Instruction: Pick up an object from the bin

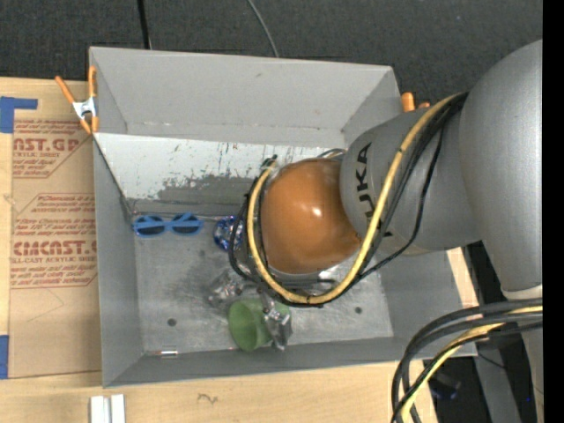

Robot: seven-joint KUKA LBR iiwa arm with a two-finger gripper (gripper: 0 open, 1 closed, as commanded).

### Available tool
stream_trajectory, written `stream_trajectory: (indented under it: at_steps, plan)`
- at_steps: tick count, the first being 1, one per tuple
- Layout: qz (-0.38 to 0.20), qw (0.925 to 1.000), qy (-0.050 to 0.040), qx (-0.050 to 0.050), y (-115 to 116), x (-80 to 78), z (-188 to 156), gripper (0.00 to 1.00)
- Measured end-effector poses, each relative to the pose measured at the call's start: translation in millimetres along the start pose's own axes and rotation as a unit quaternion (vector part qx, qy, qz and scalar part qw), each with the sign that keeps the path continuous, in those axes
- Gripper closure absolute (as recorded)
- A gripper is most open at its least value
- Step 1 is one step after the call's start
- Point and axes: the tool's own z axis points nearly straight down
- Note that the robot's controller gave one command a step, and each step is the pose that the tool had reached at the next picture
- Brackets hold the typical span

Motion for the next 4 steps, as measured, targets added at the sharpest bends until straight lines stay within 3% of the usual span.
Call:
stream_trajectory:
  at_steps: [1, 2, 3, 4]
  plan:
    - [-0.110, 0.9940, 0.0007, 0.000, -5.4, -4.7, -12.4, 0.00]
    - [-0.200, 0.9797, 0.0011, -0.001, -6.6, -21.1, 29.4, 0.00]
    - [-0.299, 0.9542, -0.0005, 0.001, 12.5, -6.7, 29.2, 0.00]
    - [-0.300, 0.9539, -0.0048, 0.001, 14.3, -9.7, 27.4, 1.00]
